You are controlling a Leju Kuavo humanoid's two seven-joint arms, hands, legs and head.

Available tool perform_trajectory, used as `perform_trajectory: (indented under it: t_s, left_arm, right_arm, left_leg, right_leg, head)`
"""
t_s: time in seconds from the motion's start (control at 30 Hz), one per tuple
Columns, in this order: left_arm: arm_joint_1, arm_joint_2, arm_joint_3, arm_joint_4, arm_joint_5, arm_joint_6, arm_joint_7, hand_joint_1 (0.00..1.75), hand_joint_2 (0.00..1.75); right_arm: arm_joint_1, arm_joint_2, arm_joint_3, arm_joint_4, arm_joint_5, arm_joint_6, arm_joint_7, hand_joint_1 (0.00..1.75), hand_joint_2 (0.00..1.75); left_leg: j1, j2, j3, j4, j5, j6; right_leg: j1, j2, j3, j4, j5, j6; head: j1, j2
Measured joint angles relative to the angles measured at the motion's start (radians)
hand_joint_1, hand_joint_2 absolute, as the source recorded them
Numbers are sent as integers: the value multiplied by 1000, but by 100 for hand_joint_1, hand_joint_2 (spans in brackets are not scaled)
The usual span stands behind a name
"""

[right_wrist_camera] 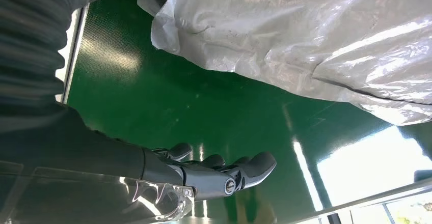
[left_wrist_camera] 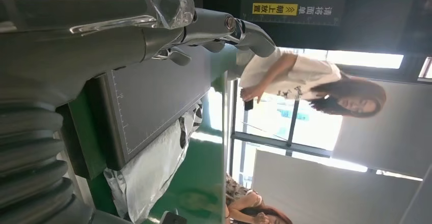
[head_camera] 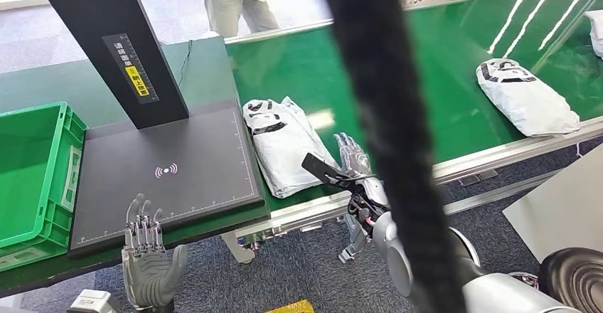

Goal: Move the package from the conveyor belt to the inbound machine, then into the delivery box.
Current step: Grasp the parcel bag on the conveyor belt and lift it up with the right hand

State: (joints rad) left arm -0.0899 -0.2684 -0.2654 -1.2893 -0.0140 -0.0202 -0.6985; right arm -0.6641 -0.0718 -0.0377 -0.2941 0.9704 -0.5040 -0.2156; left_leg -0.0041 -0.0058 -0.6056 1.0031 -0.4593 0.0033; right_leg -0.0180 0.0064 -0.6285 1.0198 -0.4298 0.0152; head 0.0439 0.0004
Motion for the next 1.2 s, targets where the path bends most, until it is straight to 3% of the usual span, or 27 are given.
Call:
perform_trajectory:
  t_s: [0.27, 0.63, 0.77, 1.2]
  left_arm:
    - [32, 2, 8, -42, 5, 2, 0, 0, 175]
    - [33, 2, 8, -42, 4, -22, 0, 0, 175]
    - [32, 2, 5, -41, 3, -31, 0, 0, 175]
    - [31, 2, 3, -40, 4, -32, 0, 0, 175]
  right_arm:
    - [-5, -17, -31, 0, -5, 0, -36, 0, 175]
    - [-34, 21, -30, 0, 76, 11, -41, 0, 175]
    - [-78, 44, -6, 0, 123, 39, -25, 0, 0]
    - [-140, 113, 25, 0, 130, 62, -24, 0, 0]
  left_leg:
    - [1, 0, 0, 0, 0, 0]
    - [1, 1, 0, 0, 0, 0]
    - [1, 1, 1, 0, 0, 0]
    - [1, 1, 1, 0, 0, 0]
  right_leg:
    - [1, 0, 0, 0, 0, 0]
    - [1, 0, 0, 0, 0, 0]
    - [1, 1, 0, 0, 0, 0]
    - [1, 1, 0, 0, 0, 0]
  head:
    - [0, 0]
    - [0, 0]
    - [0, 0]
    - [0, 0]
